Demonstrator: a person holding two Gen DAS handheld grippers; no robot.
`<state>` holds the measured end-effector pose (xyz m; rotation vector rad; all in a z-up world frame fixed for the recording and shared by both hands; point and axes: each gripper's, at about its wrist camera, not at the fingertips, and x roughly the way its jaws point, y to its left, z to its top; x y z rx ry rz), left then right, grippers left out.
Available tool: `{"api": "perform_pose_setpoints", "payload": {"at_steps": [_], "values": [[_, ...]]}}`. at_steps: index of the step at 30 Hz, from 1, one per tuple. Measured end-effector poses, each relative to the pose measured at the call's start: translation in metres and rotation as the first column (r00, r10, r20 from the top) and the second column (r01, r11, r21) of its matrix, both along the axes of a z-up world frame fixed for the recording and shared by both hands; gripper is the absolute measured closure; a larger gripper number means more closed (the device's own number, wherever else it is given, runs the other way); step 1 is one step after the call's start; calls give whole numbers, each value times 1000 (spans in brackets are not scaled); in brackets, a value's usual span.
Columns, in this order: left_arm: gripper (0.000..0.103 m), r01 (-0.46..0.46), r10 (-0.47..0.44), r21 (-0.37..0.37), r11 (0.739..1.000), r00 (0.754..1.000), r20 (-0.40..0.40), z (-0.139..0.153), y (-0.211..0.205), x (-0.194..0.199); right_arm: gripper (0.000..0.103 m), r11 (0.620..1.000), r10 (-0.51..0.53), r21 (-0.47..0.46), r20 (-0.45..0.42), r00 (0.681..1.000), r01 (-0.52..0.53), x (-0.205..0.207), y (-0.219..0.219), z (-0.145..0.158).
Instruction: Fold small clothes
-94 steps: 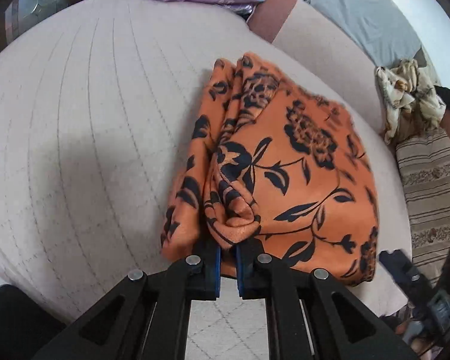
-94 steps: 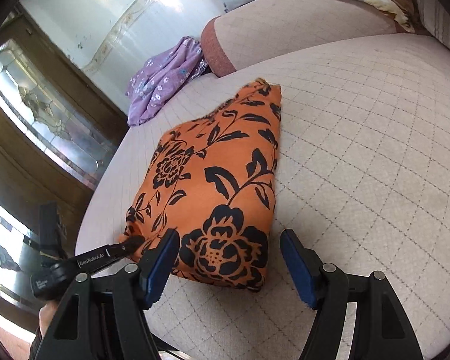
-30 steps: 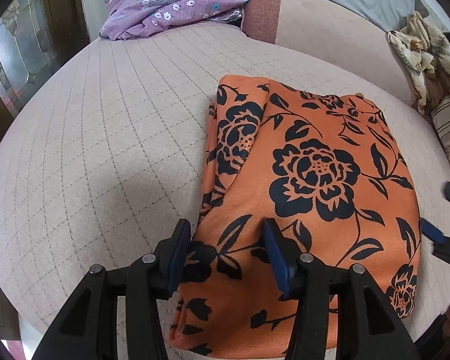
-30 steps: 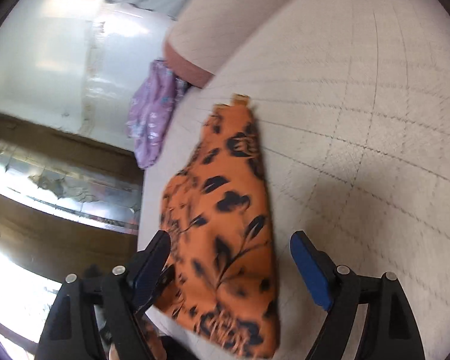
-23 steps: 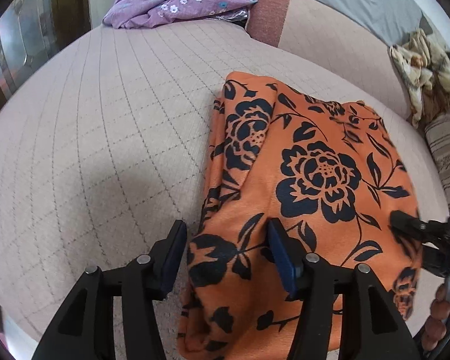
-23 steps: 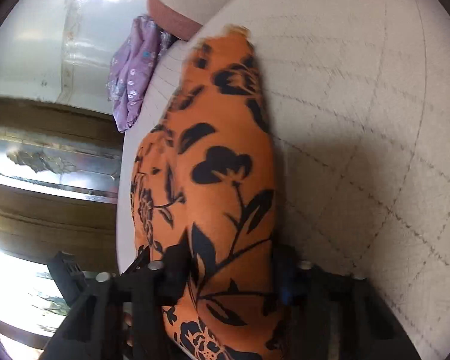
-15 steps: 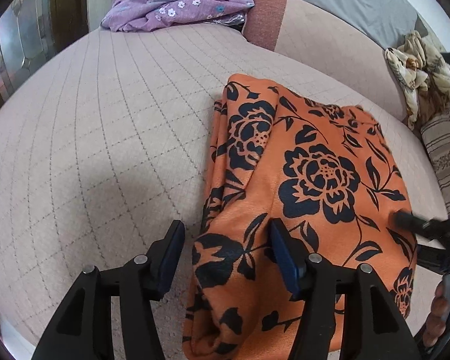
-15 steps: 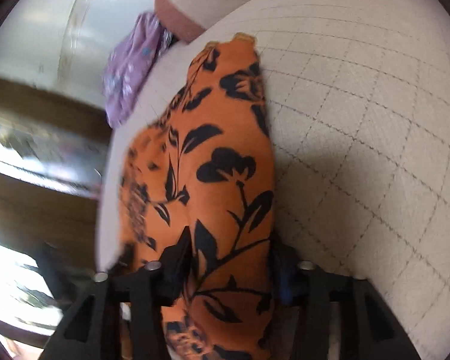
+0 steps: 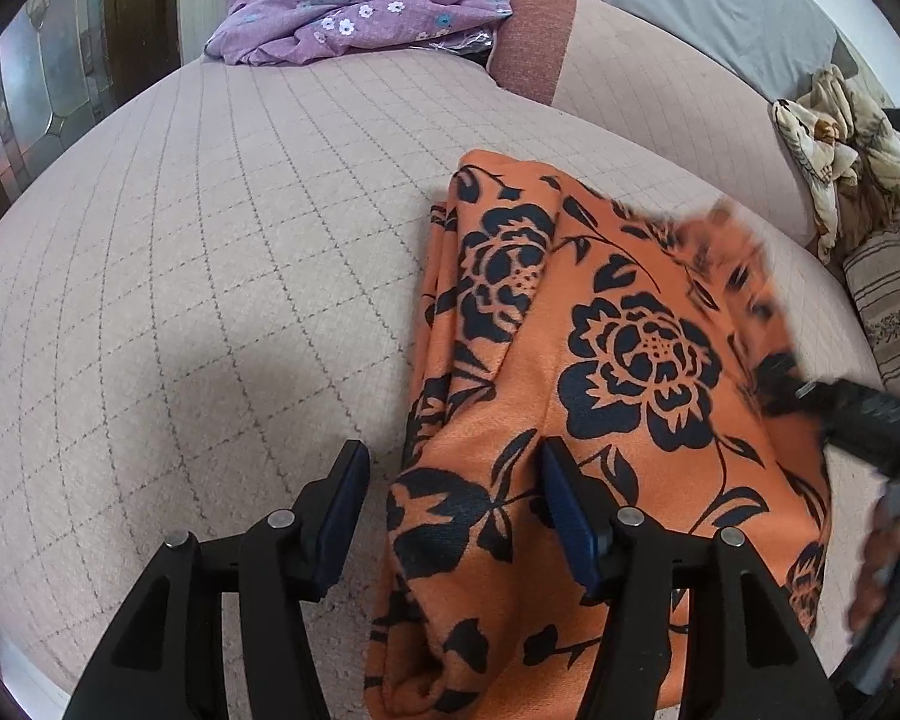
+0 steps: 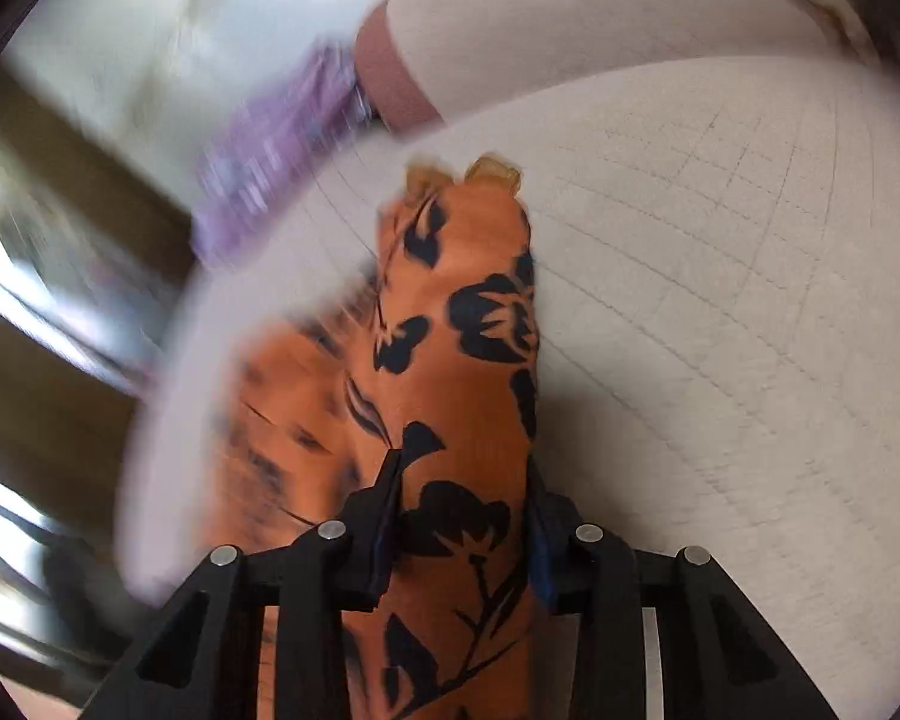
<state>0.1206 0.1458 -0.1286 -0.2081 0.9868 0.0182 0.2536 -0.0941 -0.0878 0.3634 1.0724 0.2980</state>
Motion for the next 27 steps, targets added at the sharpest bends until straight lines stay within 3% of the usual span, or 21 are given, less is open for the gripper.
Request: {"api": "perform_pose_setpoints", "payload": {"at_steps": [1, 3, 4, 9, 12, 14, 16, 18, 21, 22, 24, 27], "values": [[42, 1, -1, 6, 1000, 1000, 2, 1, -1, 1, 64, 1000, -9, 20, -28, 1000, 10, 3, -5, -12], [41, 2, -2, 4, 1000, 1000, 5, 1, 0, 0, 55, 975, -83, 201, -77, 994, 97, 3, -28, -19], [41, -2, 2, -3, 1000, 1000, 2, 0, 1, 0, 51, 970, -99, 215, -78, 992, 113, 1, -31, -16], [41, -2, 2, 4, 1000, 1000, 6, -1, 1, 1, 51, 978, -120, 184, 85, 989, 102, -28, -28, 35], [41, -3, 3, -4, 1000, 1000, 6, -2, 3, 1, 40, 977, -63, 210, 151, 987, 31, -35, -9, 52], [41, -2, 2, -11, 1000, 1000, 4, -3, 5, 0, 38, 978, 47, 197, 116, 992, -70, -27, 26, 44], [45, 0, 0, -34, 999, 1000, -9, -1, 10, -2, 38, 976, 117, 187, -23, 993, -111, -23, 35, 8], [56, 6, -7, -104, 995, 1000, -6, 8, 18, -11, 38, 977, 99, 187, 25, 995, -101, -29, 31, 5], [57, -2, 3, -161, 987, 1000, 6, 14, 29, -27, 38, 978, 100, 184, 10, 995, -100, -28, 32, 8], [57, -10, 8, -167, 986, 1000, -18, 10, 32, -29, 38, 977, 108, 184, 12, 994, -108, -26, 34, 7], [61, -30, 0, -252, 967, 993, -119, -12, 42, -29, 38, 974, 107, 199, 22, 994, -109, -28, 31, 6], [71, -16, -22, -280, 960, 991, -132, -4, 47, -31, 38, 972, 112, 203, 36, 993, -117, -32, 31, 3]]}}
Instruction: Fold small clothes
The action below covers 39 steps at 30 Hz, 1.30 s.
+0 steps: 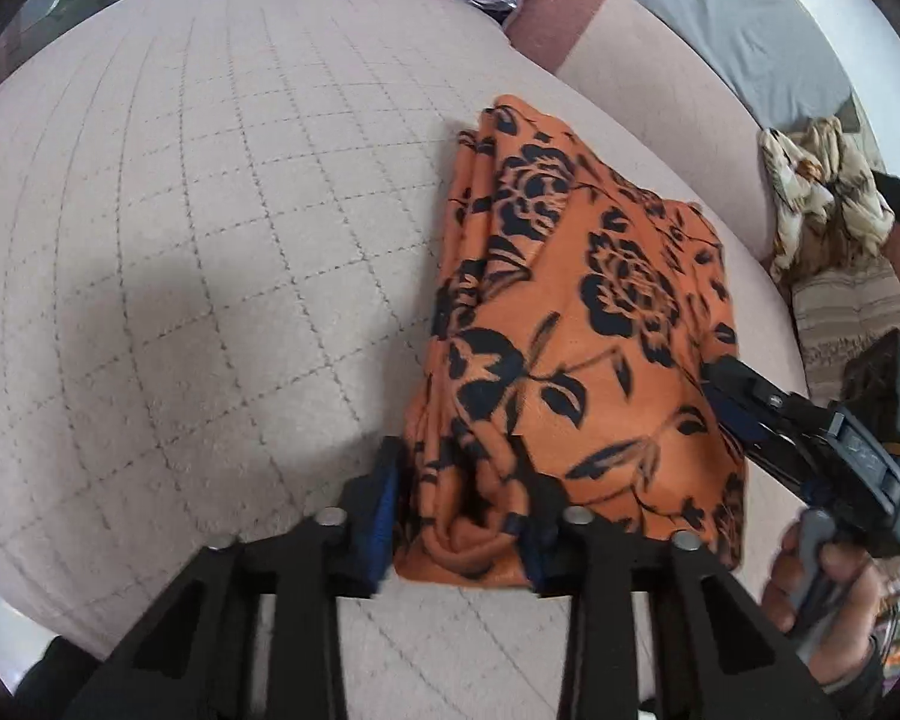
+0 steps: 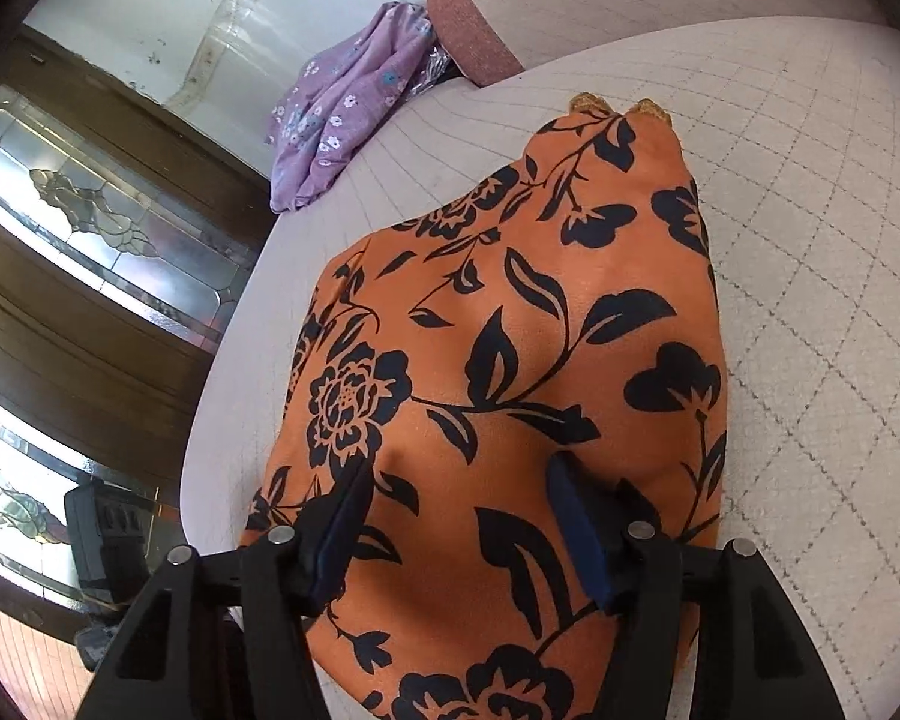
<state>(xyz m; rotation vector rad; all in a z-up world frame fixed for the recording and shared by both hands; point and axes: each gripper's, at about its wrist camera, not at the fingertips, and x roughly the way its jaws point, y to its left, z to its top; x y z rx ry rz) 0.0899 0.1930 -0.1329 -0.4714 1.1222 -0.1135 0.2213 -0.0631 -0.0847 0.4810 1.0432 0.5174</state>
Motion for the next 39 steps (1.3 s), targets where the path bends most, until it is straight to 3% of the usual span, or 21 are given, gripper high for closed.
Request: {"api": "perform_pose_setpoints", "payload": {"at_steps": [4, 7, 8, 12, 13, 14, 15, 17, 19, 21, 23, 25, 27, 32, 36, 39], "values": [[70, -4, 3, 19, 1000, 998, 55, 26, 8, 5, 38, 1000, 6, 21, -4, 1000, -6, -5, -11, -1], [39, -29, 32, -22, 999, 993, 118, 48, 18, 28, 38, 999, 9, 33, -4, 1000, -9, -4, -11, -2], [39, -9, 11, -17, 1000, 991, 133, 52, 16, 47, 38, 999, 9, 36, -5, 1000, -8, -4, -11, -1], [41, 51, -52, 4, 999, 996, 76, 35, -1, 105, 38, 999, 9, 47, -6, 1000, -9, -5, -12, -1], [59, 65, -66, 16, 998, 997, 51, 26, -5, 117, 38, 999, 10, 51, -6, 1000, -10, -5, -13, -1], [71, 51, -50, 47, 998, 999, -19, 7, -5, 128, 38, 998, 12, 57, -7, 1000, -11, -5, -14, -1], [70, 20, -20, 2, 1000, 999, -43, -6, 1, 129, 38, 998, 14, 62, -7, 1000, -13, -5, -15, -1], [68, -19, 19, -20, 1000, 1000, -17, -7, 5, 124, 38, 997, 21, 71, -11, 1000, -20, -5, -16, -2], [69, -5, 3, 94, 996, 1000, 19, 7, -9, 114, 38, 997, 25, 70, -10, 1000, -24, -5, -17, -1], [67, 1, -9, 157, 988, 999, 54, 21, -18, 105, 38, 997, 27, 66, -4, 1000, -27, -6, -17, -2], [42, -3, -19, 235, 972, 996, 91, 35, -28, 93, 38, 998, 20, 67, 4, 1000, -20, -8, -18, -1], [33, -30, -13, 296, 955, 990, 140, 47, -31, 80, 38, 997, 8, 70, 15, 1000, -9, -10, -19, -1], [31, -21, -41, 358, 933, 986, 165, 55, -41, 67, 38, 998, 2, 64, 22, 1000, -3, -13, -18, 0], [31, -18, -49, 372, 928, 984, 168, 62, -43, 43, 37, 1000, -12, 18, 1, 1000, 12, -16, -13, 16], [31, -34, -26, 355, 934, 986, 163, 68, -37, 26, 32, 1000, -9, 0, 78, 997, 9, -27, -9, 38], [31, -40, -16, 358, 933, 988, 152, 67, -36, 20, 24, 999, 3, -33, 2, 1000, -3, -23, -4, 17]]}}
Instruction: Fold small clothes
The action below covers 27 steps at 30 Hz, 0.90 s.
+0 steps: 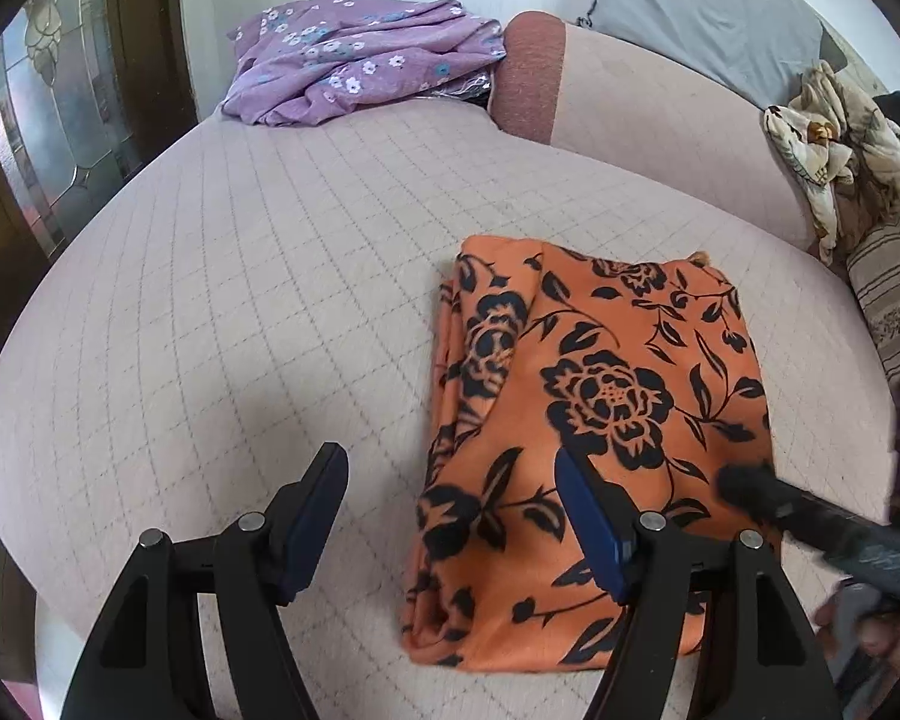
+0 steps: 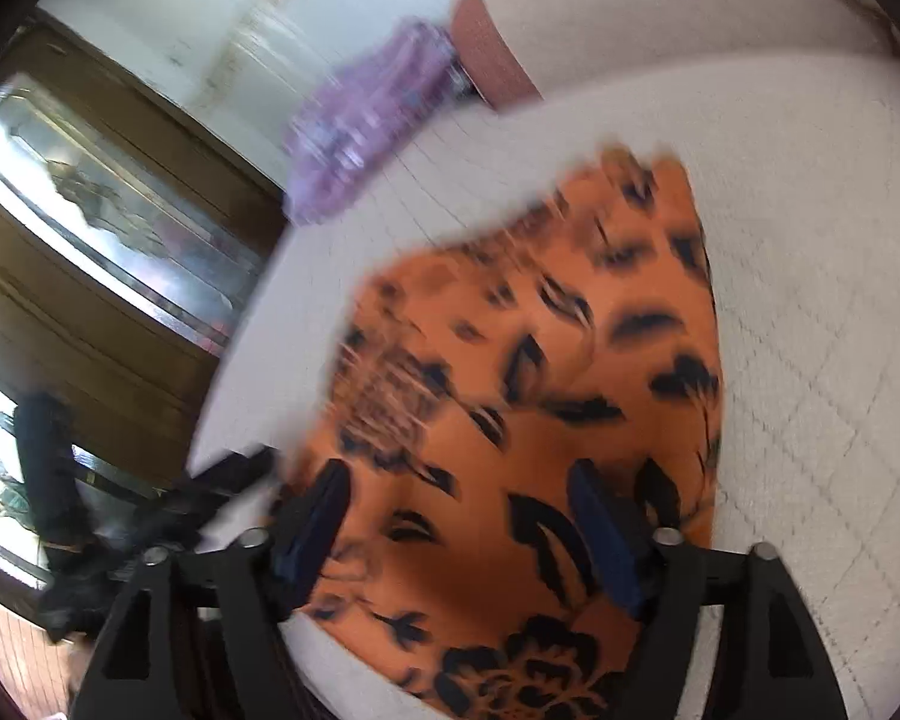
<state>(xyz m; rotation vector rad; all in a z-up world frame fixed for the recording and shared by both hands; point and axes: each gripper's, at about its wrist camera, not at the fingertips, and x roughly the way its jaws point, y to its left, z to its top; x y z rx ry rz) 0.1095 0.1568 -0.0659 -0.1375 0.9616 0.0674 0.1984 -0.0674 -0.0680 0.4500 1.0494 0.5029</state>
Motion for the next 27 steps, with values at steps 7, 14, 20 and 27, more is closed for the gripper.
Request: {"api": "perform_pose_setpoints", "payload": {"at_steps": [7, 14, 20, 27], "values": [[31, -14, 14, 1, 1000, 1000, 1, 3, 2, -10, 22, 999, -10, 33, 56, 998, 8, -11, -2, 23], [25, -11, 10, -65, 998, 1000, -19, -4, 9, -16, 19, 999, -9, 54, 19, 1000, 7, -15, -9, 13], [23, -13, 3, -250, 968, 999, -41, -19, 28, 1, 19, 989, -127, 79, 49, 991, 123, -21, -60, 17], [22, 2, -43, -298, 955, 990, -131, -60, 20, 38, 18, 973, -175, 135, -108, 979, 189, 18, -81, -28]]}}
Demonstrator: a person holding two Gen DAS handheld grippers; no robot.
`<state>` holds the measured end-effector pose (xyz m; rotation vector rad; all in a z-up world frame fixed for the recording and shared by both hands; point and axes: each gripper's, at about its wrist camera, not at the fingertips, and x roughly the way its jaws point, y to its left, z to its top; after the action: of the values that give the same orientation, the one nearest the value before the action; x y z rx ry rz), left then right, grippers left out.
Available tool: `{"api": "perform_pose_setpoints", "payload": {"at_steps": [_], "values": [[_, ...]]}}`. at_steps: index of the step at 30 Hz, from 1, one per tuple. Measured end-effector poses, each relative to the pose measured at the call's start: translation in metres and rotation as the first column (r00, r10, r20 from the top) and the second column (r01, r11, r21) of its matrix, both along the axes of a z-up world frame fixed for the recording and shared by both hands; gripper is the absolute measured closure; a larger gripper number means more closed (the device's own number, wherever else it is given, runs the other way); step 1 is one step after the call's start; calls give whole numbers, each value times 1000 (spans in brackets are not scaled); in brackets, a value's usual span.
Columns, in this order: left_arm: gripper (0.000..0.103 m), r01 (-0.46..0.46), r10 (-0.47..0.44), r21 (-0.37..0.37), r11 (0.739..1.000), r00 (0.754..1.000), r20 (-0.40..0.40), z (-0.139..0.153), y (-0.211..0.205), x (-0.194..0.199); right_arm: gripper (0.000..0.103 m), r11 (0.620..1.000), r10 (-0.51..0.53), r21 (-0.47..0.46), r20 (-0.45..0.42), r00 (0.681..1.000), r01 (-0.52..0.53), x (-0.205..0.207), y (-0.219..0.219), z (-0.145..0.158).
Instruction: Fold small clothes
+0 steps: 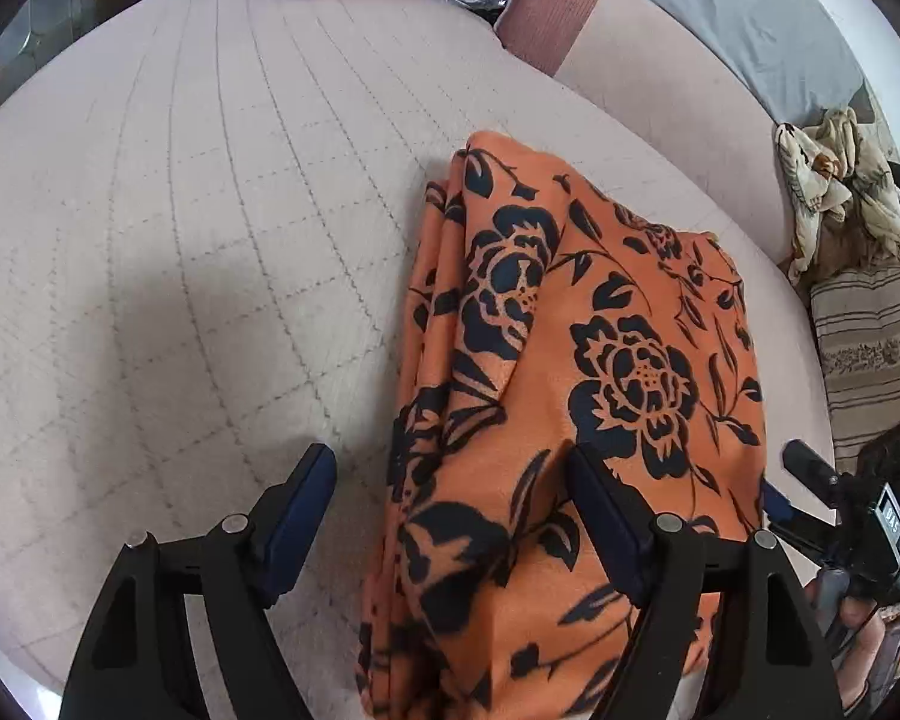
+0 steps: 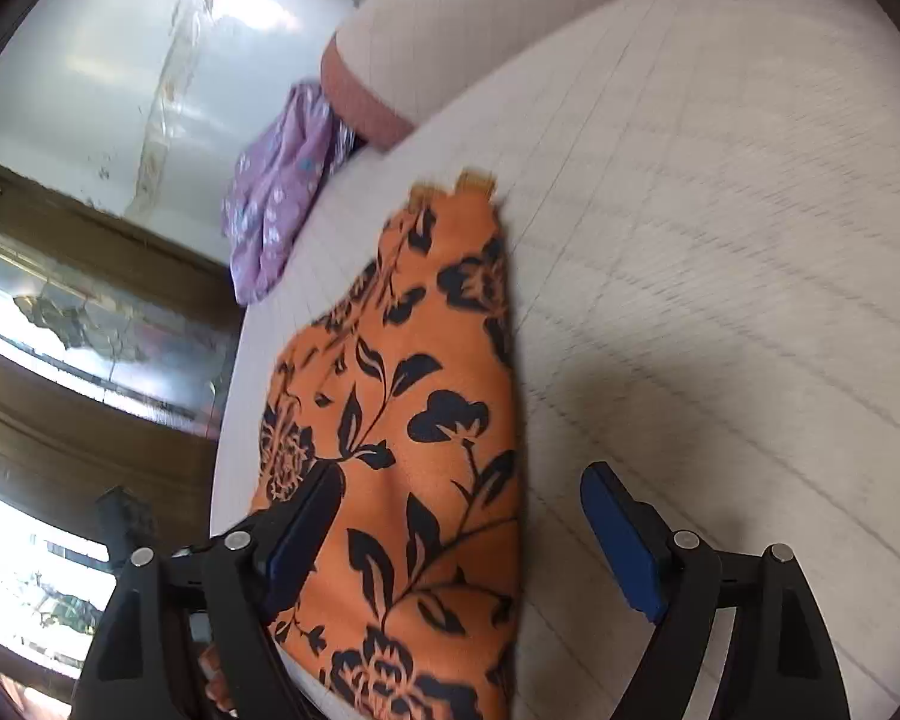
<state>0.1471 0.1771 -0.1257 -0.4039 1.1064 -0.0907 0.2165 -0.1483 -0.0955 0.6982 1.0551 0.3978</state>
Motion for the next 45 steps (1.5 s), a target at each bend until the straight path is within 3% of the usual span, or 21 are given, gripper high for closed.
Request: {"api": "perform_pose_setpoints", "payload": {"at_steps": [3, 5, 8, 13, 19, 23, 25, 26, 27, 28, 29, 31, 34, 37, 40, 42, 43, 45], "values": [[25, 13, -13, 11, 1000, 1000, 3, 2, -5, 1, 22, 996, 89, -9, -33, 995, -90, 13, 28, -13], [58, 55, -56, -38, 998, 998, -13, 2, -10, 3, 43, 985, 130, -111, -22, 991, -131, 13, 49, -10], [77, 70, -70, 26, 997, 998, -2, 12, -21, 4, 62, 978, 152, -145, 4, 988, -150, 13, 55, 2], [83, 56, -57, 17, 998, 997, 54, 38, -32, -6, 65, 965, 206, -182, 86, 975, -187, 3, 57, 38], [83, 104, -105, 18, 994, 967, 230, 106, -76, -18, 65, 952, 233, -250, 217, 948, -177, -6, 39, 95], [82, 140, -149, 51, 989, 945, 290, 122, -111, -10, 65, 960, 188, -252, 271, 944, -119, 0, 3, 115], [76, 158, -169, 60, 986, 946, 276, 112, -130, 0, 65, 967, 134, -245, 258, 957, -70, 5, -24, 112], [62, 164, -180, 85, 983, 951, 249, 97, -142, 8, 65, 971, 106, -236, 253, 962, -45, 7, -39, 107], [55, 161, -183, 116, 980, 958, 222, 86, -148, 14, 62, 974, 70, -226, 239, 968, -15, 10, -54, 98], [45, 147, -172, 145, 978, 968, 182, 71, -151, 18, 52, 975, 22, -220, 203, 979, 24, 14, -70, 84], [45, 142, -166, 151, 978, 974, 156, 62, -148, 18, 47, 972, -45, -225, 135, 990, 75, 17, -88, 63], [45, 135, -147, 117, 984, 984, 102, 41, -140, 11, 46, 958, -143, -244, 54, 988, 152, 9, -116, 35], [45, 121, -133, 114, 986, 986, 106, 38, -130, -1, 46, 946, -201, -243, 76, 977, 214, -10, -131, 32], [45, 124, -141, 127, 984, 981, 136, 49, -132, -9, 46, 952, -192, -213, 153, 969, 222, -20, -119, 53], [42, 141, -159, 120, 983, 975, 155, 55, -147, -13, 31, 971, -117, -177, 220, 968, 158, -18, -93, 77], [38, 161, -182, 141, 977, 972, 151, 50, -160, -11, 27, 981, -54, -167, 235, 971, 95, -17, -74, 77], [37, 166, -188, 158, 973, 973, 132, 42, -165, -5, 27, 983, -24, -171, 221, 975, 63, -16, -67, 69], [36, 188, -189, 220, 957, 982, -15, 11, -173, 3, 27, 982, 15, -189, 82, 997, 1, -7, -53, 32]]}}
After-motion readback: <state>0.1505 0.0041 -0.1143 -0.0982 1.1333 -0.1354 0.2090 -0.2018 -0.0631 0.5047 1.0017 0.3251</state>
